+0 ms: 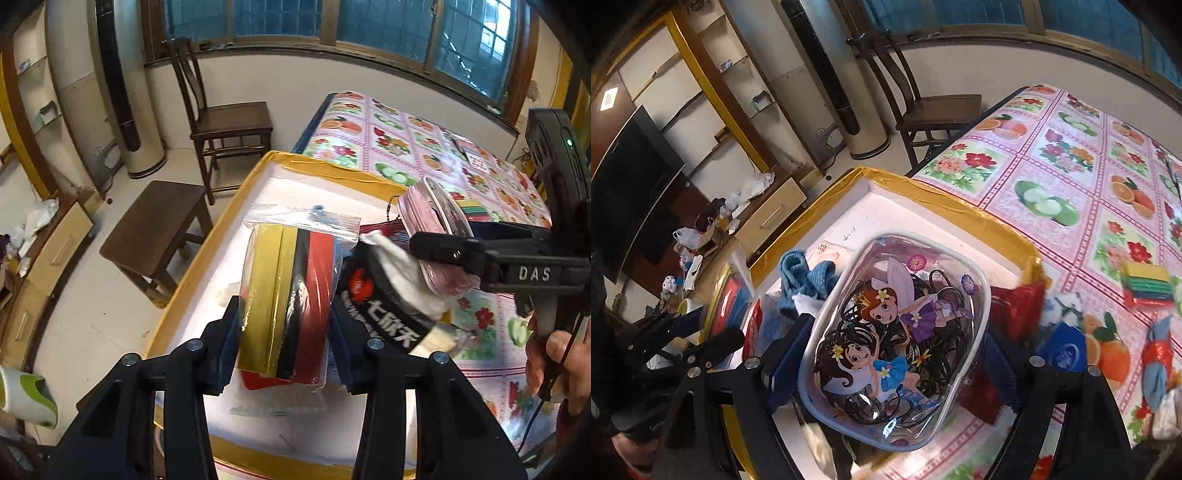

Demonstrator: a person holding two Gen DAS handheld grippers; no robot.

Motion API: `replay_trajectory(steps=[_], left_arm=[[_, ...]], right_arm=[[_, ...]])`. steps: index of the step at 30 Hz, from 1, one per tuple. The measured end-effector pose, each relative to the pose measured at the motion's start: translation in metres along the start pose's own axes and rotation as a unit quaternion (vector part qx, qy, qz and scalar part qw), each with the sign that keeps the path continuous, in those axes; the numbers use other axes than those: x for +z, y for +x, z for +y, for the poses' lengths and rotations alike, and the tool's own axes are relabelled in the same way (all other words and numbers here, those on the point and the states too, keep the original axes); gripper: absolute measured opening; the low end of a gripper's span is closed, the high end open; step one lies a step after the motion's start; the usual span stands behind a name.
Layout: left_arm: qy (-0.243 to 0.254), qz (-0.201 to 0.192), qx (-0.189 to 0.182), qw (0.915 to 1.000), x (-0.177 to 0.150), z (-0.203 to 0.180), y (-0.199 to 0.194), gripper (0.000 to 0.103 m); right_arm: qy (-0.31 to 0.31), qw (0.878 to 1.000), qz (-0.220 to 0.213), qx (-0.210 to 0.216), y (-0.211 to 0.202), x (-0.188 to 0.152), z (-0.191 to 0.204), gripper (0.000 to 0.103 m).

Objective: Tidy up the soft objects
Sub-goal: 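Carry the pencil case and sponge pack into the yellow box and release both, then grasp the blue Vinda tissue box with the left gripper while the right moves toward the blue glove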

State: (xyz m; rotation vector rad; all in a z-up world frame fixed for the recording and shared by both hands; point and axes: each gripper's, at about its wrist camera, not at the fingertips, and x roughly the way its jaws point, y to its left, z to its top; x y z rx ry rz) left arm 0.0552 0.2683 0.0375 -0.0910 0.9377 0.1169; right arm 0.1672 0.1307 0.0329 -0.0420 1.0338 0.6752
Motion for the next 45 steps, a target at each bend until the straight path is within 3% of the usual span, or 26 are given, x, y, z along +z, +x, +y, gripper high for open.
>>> replay_trajectory(steps=[2,4,5,6,13,16,20,24,29,33,35,40,45], left_arm=[[-0.011,0.013,-0.008,0.9998,-0.002,0.009,0.009,0.044],[-0.025,0.022,-0.018,0.9993,-0.003,0.016,0.016,0.053],[-0.032,0.023,-0.015,0.9991,-0.004,0.018,0.019,0.074],[-0.037,0.02,-0.012,0.999,-0.005,0.019,0.02,0.087],[-0.055,-0.003,-0.022,0.9983,-0.005,0.011,0.003,0.087],[-0.063,-0.003,-0.065,0.9959,-0.004,-0.003,-0.01,0.087],[-0.036,-0.011,-0.102,0.9941,0.001,-0.043,-0.026,0.087],[-0.008,0.015,-0.153,0.9881,0.008,-0.097,-0.025,0.087],[0.028,0.032,-0.135,0.9899,0.019,-0.168,-0.008,0.087],[0.019,0.059,-0.114,0.9915,0.031,-0.202,0.026,0.087],[0.004,0.088,-0.114,0.9896,0.036,-0.212,0.046,0.087],[-0.007,0.112,-0.088,0.9898,0.043,-0.229,0.08,0.087],[-0.033,0.131,-0.065,0.9887,0.044,-0.232,0.107,0.087]], right_arm=[[-0.003,1.0,-0.01,0.002,0.008,0.004,0.006,0.088],[0.005,1.0,-0.02,0.01,0.005,0.004,0.005,0.092],[0.008,0.999,-0.026,0.018,0.001,0.003,0.003,0.098],[0.009,0.999,-0.035,0.025,-0.006,0.001,-0.001,0.1],[0.01,0.997,-0.079,0.023,-0.083,-0.033,-0.037,0.101],[0.024,0.995,-0.095,0.02,-0.122,-0.053,-0.062,0.101],[0.041,0.993,-0.115,-0.008,-0.168,-0.083,-0.096,0.102],[0.068,0.989,-0.126,-0.033,-0.203,-0.112,-0.135,0.102],[0.096,0.985,-0.134,-0.053,-0.228,-0.135,-0.175,0.102],[0.126,0.981,-0.145,-0.039,-0.24,-0.153,-0.205,0.102],[0.139,0.979,-0.149,-0.03,-0.243,-0.161,-0.217,0.102],[0.157,0.976,-0.151,-0.018,-0.246,-0.169,-0.242,0.103],[0.145,0.983,-0.112,-0.02,-0.224,-0.148,-0.252,0.103]])
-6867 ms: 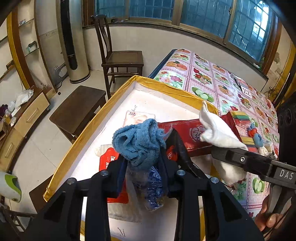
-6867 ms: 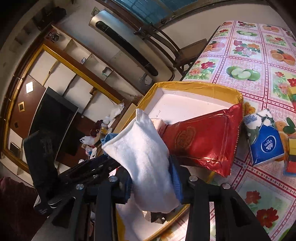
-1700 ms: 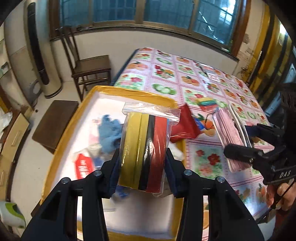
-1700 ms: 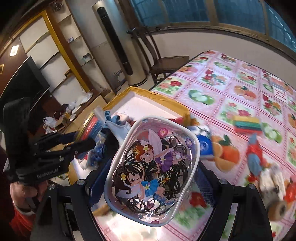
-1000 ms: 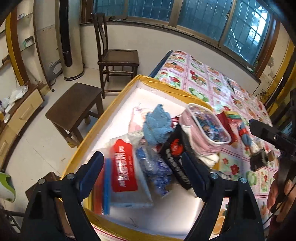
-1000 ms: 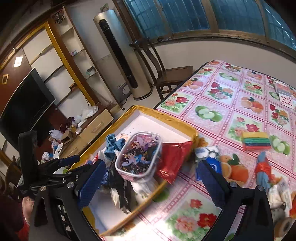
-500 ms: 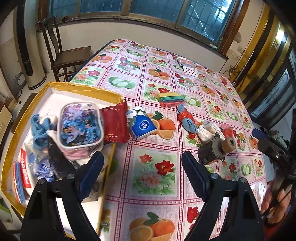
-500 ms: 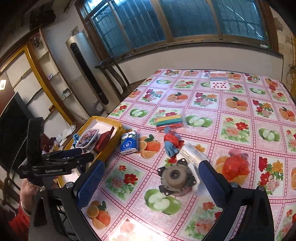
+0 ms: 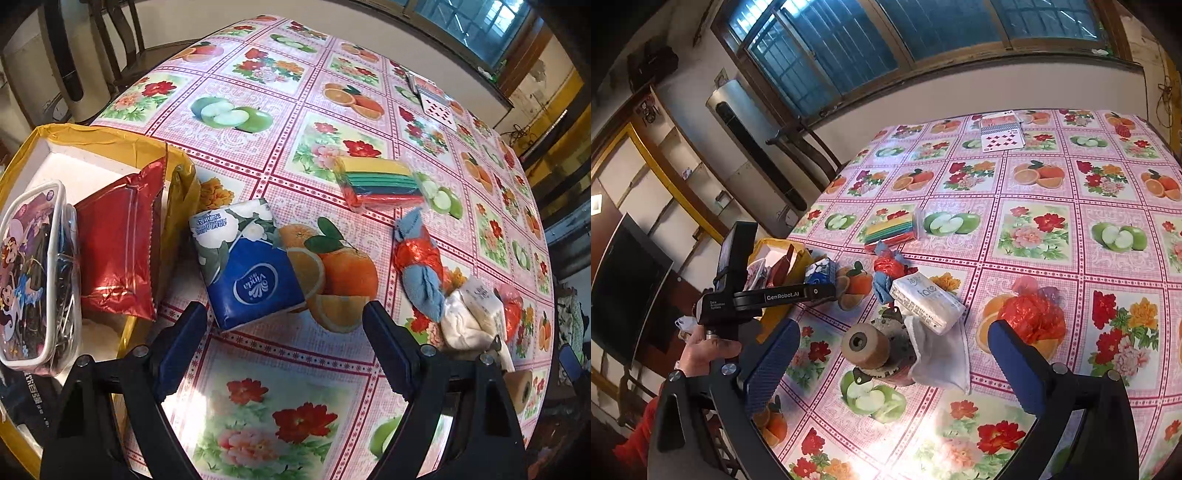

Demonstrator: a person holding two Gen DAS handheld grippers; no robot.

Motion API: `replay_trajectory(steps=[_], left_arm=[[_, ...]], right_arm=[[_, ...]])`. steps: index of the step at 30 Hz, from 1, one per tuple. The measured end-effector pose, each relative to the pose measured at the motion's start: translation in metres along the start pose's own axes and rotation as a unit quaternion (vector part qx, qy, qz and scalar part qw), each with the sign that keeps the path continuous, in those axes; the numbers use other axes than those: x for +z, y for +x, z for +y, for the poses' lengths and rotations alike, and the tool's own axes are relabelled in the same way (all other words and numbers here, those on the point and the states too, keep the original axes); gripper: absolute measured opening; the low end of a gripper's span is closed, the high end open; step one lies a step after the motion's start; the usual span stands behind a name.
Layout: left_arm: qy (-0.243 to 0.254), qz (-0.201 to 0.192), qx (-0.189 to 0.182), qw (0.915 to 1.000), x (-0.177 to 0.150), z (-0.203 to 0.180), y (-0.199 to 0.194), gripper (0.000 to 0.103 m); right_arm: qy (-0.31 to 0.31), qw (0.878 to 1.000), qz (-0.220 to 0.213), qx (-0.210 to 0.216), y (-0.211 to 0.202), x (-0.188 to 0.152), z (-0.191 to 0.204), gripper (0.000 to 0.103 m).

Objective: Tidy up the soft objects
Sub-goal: 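Grasp the blue Vinda tissue box with the left gripper while the right moves toward the blue glove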

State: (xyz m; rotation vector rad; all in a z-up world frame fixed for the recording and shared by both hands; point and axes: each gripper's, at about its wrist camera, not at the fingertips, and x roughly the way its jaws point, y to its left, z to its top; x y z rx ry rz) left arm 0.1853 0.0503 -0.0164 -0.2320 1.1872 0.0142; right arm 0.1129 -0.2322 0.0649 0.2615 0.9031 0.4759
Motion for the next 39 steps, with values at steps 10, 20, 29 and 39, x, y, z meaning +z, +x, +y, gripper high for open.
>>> replay_trajectory(steps=[10,20,29,39], left_arm=[[-0.03,0.0,0.026,0.9992,0.018,0.001,0.017,0.087],[-0.036,0.014,0.026,0.9989,0.025,-0.01,0.025,0.088],[-0.04,0.037,0.017,0.9983,0.03,-0.012,0.035,0.094],[-0.042,0.033,0.015,0.9985,0.035,-0.015,0.04,0.096]], right_arm=[[-0.153,0.967,0.147,-0.139,0.12,0.051,0.053,0.103],[-0.187,0.944,0.21,-0.175,0.179,0.064,0.045,0.097],[-0.182,0.933,0.272,-0.151,0.212,0.059,0.038,0.058],[-0.205,0.925,0.277,-0.16,0.212,0.073,0.031,0.036]])
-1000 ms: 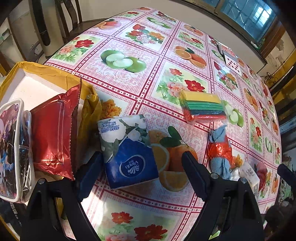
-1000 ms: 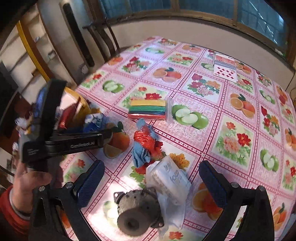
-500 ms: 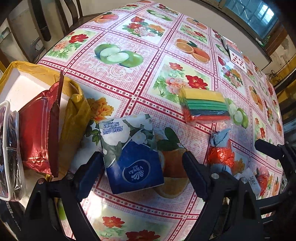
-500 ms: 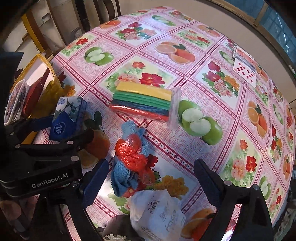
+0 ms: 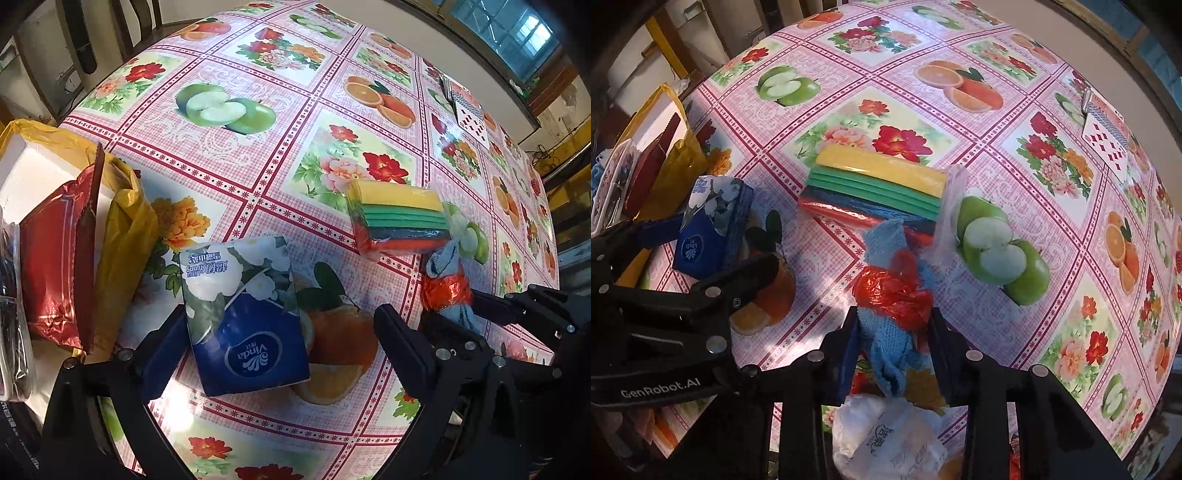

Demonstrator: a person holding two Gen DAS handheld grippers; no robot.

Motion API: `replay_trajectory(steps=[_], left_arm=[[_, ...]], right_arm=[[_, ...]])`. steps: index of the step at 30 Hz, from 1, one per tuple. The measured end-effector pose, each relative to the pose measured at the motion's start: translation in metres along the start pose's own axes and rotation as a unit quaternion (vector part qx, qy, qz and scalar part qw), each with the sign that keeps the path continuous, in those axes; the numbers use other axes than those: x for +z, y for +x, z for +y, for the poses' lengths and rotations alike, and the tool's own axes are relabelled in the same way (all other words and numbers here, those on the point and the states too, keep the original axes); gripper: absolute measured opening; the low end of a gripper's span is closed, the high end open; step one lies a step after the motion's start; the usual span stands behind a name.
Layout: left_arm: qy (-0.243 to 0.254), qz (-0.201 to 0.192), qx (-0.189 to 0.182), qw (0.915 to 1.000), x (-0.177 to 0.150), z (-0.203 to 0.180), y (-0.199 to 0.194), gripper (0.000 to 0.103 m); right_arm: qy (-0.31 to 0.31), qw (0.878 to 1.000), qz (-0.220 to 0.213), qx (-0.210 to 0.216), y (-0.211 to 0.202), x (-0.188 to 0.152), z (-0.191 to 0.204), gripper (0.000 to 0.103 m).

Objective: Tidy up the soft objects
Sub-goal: 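Grasp the blue Vinda tissue box with the left gripper while the right moves toward the blue glove, then carry the Vinda tissue box over the yellow box with the left gripper while the right reaches the blue glove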

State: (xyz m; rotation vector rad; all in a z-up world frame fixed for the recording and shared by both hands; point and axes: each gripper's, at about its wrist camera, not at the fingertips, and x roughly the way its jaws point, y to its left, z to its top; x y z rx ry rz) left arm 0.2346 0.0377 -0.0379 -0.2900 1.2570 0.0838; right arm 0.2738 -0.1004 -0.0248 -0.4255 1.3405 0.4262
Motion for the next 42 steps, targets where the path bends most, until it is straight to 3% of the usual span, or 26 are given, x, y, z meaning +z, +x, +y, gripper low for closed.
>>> replay_trajectory(steps=[1,4,5,10,16,22,25,29,35,37,39,40,42], left_arm=[[0.007,-0.006,0.002,1.0,0.001,-0.002,0.0,0.091],[0.035,-0.023,0.019,0.999,0.001,-0.008,-0.003,0.053],[0.042,-0.019,0.011,0.9989,0.002,-0.009,-0.003,0.05],[0.071,-0.022,0.004,0.9973,-0.008,-0.015,-0.005,0.048],[0.087,-0.029,-0.023,0.9956,-0.024,-0.017,-0.017,0.046],[0.102,-0.059,-0.059,0.9912,-0.037,-0.001,-0.067,0.046],[0.092,-0.081,-0.063,0.9904,-0.035,0.028,-0.097,0.046],[0.066,-0.112,-0.035,0.9909,-0.026,0.09,-0.13,0.046],[0.0,-0.121,0.008,0.9926,-0.017,0.186,-0.137,0.047],[-0.016,-0.119,0.005,0.9928,-0.018,0.208,-0.135,0.047],[-0.024,-0.117,0.003,0.9929,-0.017,0.222,-0.132,0.046],[-0.024,-0.119,0.003,0.9926,-0.018,0.225,-0.131,0.046],[-0.023,-0.122,-0.003,0.9923,-0.017,0.229,-0.13,0.047]], right_arm=[[0.009,1.0,-0.005,0.006,-0.001,-0.002,-0.006,0.036],[0.038,0.999,-0.027,0.025,-0.006,-0.014,-0.027,0.036],[0.051,0.997,-0.033,0.038,-0.008,-0.019,-0.034,0.036],[0.101,0.99,-0.061,0.076,-0.018,-0.048,-0.058,0.036],[0.129,0.978,-0.124,0.107,-0.062,-0.086,-0.062,0.037],[0.113,0.969,-0.172,0.137,-0.109,-0.076,-0.016,0.039],[0.088,0.968,-0.179,0.155,-0.121,-0.062,0.023,0.039],[0.05,0.966,-0.179,0.177,-0.124,-0.037,0.086,0.039],[0.013,0.974,-0.155,0.167,-0.108,-0.012,0.154,0.04],[0.022,0.975,-0.155,0.155,-0.104,-0.015,0.152,0.049],[0.053,0.975,-0.148,0.16,-0.096,-0.027,0.141,0.081],[0.064,0.975,-0.136,0.165,-0.089,-0.033,0.135,0.084],[0.07,0.982,-0.115,0.131,-0.078,-0.045,0.129,0.084]])
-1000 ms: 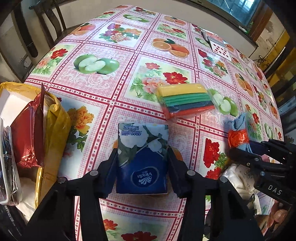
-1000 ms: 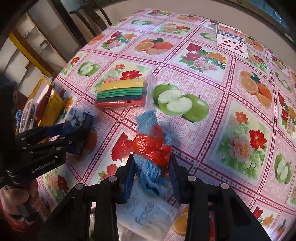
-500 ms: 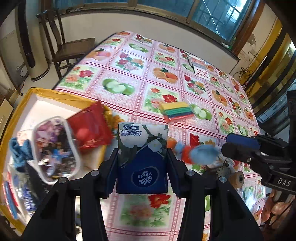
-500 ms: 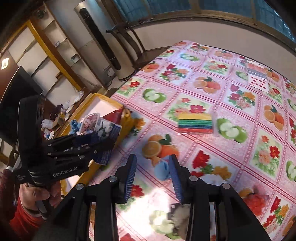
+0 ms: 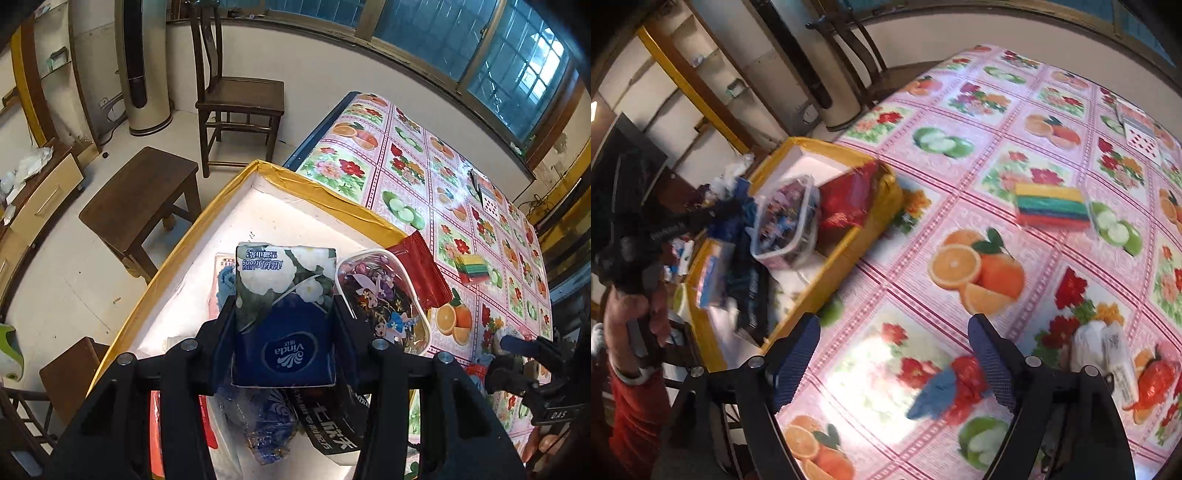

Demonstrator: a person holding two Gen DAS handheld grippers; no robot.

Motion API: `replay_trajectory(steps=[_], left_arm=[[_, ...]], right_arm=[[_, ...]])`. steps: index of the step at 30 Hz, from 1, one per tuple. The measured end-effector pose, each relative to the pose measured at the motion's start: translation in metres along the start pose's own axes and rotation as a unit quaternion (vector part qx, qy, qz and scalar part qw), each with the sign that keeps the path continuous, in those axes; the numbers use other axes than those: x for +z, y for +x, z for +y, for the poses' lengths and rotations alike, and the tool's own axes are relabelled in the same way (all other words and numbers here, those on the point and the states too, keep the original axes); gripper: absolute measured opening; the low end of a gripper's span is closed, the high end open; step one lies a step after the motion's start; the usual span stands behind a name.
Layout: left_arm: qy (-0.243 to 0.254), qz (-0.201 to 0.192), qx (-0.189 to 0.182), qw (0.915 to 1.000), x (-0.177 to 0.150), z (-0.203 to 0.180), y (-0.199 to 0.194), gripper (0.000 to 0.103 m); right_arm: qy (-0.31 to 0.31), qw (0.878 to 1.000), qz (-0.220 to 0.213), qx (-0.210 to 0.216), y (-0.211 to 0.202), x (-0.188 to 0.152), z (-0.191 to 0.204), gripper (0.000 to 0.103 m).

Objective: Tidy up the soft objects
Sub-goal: 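Carry the Vinda tissue box over the yellow box with the left gripper while the right reaches the blue glove, then lower the Vinda box into the yellow box while the right carries the blue glove there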

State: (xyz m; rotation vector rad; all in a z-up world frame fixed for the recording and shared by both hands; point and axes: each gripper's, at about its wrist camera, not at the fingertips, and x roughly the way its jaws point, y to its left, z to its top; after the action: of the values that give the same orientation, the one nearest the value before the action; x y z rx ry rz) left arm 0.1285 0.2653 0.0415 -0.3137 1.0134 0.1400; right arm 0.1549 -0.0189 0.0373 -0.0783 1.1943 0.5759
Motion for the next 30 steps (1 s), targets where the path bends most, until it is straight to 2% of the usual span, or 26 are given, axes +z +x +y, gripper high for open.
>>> replay_trajectory(steps=[1,2,4,7,10,12,14,17,18,21,25,28,30], left_arm=[[0.0,0.001,-0.006,1.0,0.002,0.002,0.001,0.047],[0.0,0.001,-0.009,1.0,0.004,0.002,0.001,0.047],[0.002,0.0,-0.01,0.9999,0.007,0.0,0.003,0.047],[0.005,0.005,-0.016,0.9998,0.009,-0.003,0.007,0.047],[0.004,0.005,-0.021,0.9998,0.009,-0.001,0.007,0.047],[0.001,0.005,-0.026,0.9997,0.01,0.001,0.006,0.047],[0.001,0.005,-0.027,0.9996,0.009,0.001,0.005,0.047],[0.002,0.006,-0.03,0.9995,0.009,0.003,0.004,0.047],[0.002,0.006,-0.032,0.9995,0.009,0.003,0.003,0.047],[0.001,0.006,-0.037,0.9993,0.008,0.005,0.0,0.047],[0.004,0.007,-0.039,0.9992,0.006,0.008,-0.002,0.047],[0.005,0.005,-0.039,0.9992,0.007,0.012,-0.004,0.047],[0.002,0.002,-0.034,0.9994,0.01,0.015,-0.004,0.047]], right_arm=[[-0.001,1.0,0.004,-0.03,0.002,-0.006,-0.003,0.084],[0.001,0.999,0.008,-0.042,0.005,-0.01,-0.006,0.084],[0.012,0.999,0.017,-0.046,0.012,-0.017,-0.011,0.084],[-0.005,0.997,0.021,-0.079,0.019,-0.02,-0.009,0.082],[0.004,0.997,0.047,-0.061,0.031,-0.025,-0.007,0.072],[-0.02,0.996,0.046,-0.077,0.034,-0.028,0.002,0.072],[-0.014,0.995,0.045,-0.082,0.036,-0.032,0.001,0.071],[-0.031,0.992,0.042,-0.115,0.042,-0.039,0.004,0.058],[-0.032,0.993,0.049,-0.107,0.045,-0.043,0.005,0.042],[-0.072,0.988,0.037,-0.131,0.046,-0.055,0.018,0.041],[-0.078,0.992,0.03,-0.096,0.041,-0.063,0.017,0.041],[-0.034,0.999,0.013,-0.024,0.031,-0.061,0.01,0.04],[-0.026,1.0,-0.007,-0.004,0.022,-0.049,0.015,0.04]])
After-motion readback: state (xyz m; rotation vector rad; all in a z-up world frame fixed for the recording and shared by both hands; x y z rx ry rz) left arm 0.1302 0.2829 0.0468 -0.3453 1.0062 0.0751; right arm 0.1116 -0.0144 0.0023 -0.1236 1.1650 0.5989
